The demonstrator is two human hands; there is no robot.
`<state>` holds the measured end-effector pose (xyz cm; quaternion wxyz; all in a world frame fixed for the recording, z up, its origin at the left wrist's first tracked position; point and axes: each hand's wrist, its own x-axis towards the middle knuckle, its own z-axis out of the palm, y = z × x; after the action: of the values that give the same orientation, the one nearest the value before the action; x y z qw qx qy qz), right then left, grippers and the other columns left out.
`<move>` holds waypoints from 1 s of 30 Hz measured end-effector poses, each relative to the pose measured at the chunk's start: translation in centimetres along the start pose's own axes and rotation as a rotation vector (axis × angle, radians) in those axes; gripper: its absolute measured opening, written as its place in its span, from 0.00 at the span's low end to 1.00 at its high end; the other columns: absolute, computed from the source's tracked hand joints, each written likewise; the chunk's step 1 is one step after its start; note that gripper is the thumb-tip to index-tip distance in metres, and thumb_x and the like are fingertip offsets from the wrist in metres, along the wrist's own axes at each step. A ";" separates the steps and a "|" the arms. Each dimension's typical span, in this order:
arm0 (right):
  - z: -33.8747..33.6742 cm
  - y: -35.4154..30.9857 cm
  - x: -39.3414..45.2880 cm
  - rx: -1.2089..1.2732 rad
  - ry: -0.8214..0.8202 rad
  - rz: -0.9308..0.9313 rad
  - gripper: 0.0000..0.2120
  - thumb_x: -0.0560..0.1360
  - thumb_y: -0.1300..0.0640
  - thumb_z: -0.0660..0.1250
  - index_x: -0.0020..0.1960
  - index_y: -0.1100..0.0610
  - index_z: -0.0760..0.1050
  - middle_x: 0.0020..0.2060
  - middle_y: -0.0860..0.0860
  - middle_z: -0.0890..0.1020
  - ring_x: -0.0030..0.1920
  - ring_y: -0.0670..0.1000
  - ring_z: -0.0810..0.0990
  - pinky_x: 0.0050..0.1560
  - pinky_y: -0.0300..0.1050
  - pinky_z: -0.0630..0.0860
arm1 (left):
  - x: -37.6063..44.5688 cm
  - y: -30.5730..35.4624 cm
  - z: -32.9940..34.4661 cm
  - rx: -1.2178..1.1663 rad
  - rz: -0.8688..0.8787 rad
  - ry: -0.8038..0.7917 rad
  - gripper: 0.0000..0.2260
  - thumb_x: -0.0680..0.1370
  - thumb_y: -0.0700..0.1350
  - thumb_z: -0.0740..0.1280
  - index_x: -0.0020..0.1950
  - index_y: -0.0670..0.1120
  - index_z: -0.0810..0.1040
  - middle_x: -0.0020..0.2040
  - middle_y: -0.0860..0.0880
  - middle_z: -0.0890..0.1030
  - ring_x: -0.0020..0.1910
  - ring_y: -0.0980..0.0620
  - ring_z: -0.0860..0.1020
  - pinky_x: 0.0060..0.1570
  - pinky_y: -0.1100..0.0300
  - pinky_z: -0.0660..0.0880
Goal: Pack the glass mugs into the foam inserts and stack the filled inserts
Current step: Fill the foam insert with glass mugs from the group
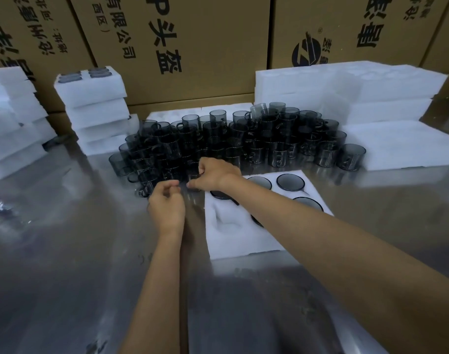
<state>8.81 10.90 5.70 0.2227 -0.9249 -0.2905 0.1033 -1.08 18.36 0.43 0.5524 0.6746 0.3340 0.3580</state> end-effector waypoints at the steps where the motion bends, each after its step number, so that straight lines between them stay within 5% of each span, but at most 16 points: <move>1: 0.1 0.1 -0.1 0.018 0.028 0.000 0.16 0.71 0.42 0.72 0.46 0.49 0.69 0.50 0.49 0.81 0.53 0.54 0.79 0.49 0.47 0.72 | -0.1 0.4 0.0 -0.006 0.000 0.003 0.10 0.80 0.39 0.61 0.53 0.47 0.81 0.53 0.46 0.83 0.54 0.45 0.80 0.59 0.45 0.76; 10: -1.1 0.3 -2.5 0.320 0.355 -0.114 0.15 0.69 0.50 0.75 0.45 0.50 0.69 0.37 0.47 0.78 0.42 0.54 0.78 0.38 0.46 0.71 | -2.4 3.0 -0.4 -0.069 0.155 0.004 0.11 0.81 0.41 0.63 0.61 0.51 0.78 0.57 0.50 0.79 0.50 0.55 0.77 0.55 0.54 0.75; 15: -3.7 1.5 -5.8 0.419 0.393 -0.275 0.20 0.69 0.53 0.77 0.54 0.47 0.69 0.55 0.45 0.81 0.51 0.49 0.79 0.52 0.53 0.78 | -3.3 4.1 -0.3 -0.125 0.248 -0.143 0.15 0.81 0.48 0.65 0.68 0.58 0.73 0.64 0.58 0.76 0.60 0.63 0.75 0.57 0.65 0.71; 20: -5.1 3.8 -9.3 0.410 0.444 -0.383 0.31 0.69 0.58 0.75 0.67 0.45 0.67 0.64 0.41 0.79 0.62 0.44 0.77 0.61 0.49 0.75 | -5.3 5.2 0.5 -0.241 0.205 -0.364 0.13 0.81 0.55 0.61 0.64 0.66 0.76 0.63 0.61 0.78 0.62 0.60 0.77 0.65 0.53 0.74; 23: -5.2 5.3 -11.2 0.380 0.474 -0.429 0.33 0.71 0.63 0.70 0.72 0.47 0.64 0.68 0.40 0.75 0.70 0.42 0.71 0.65 0.51 0.74 | -6.2 5.6 0.9 -0.243 0.271 -0.446 0.12 0.83 0.51 0.62 0.66 0.61 0.76 0.62 0.58 0.80 0.60 0.58 0.79 0.59 0.60 0.77; 26: -4.8 6.6 -12.7 0.403 0.498 -0.451 0.34 0.72 0.67 0.68 0.74 0.48 0.63 0.70 0.40 0.73 0.72 0.38 0.67 0.69 0.47 0.72 | -7.3 5.9 1.1 -0.173 0.377 -0.461 0.13 0.83 0.49 0.63 0.65 0.62 0.74 0.61 0.60 0.78 0.58 0.69 0.77 0.51 0.76 0.72; 30: -4.0 7.7 -13.8 0.435 0.486 -0.412 0.34 0.75 0.64 0.69 0.76 0.45 0.62 0.71 0.39 0.71 0.73 0.37 0.66 0.70 0.36 0.66 | -7.7 6.1 1.2 -0.126 0.419 -0.515 0.16 0.81 0.46 0.67 0.67 0.59 0.74 0.59 0.58 0.77 0.54 0.67 0.79 0.47 0.75 0.73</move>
<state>2.72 -4.18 6.45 0.4922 -0.7758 -0.3801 -0.1065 -3.71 10.18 5.39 0.5737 0.7613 0.0148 0.3017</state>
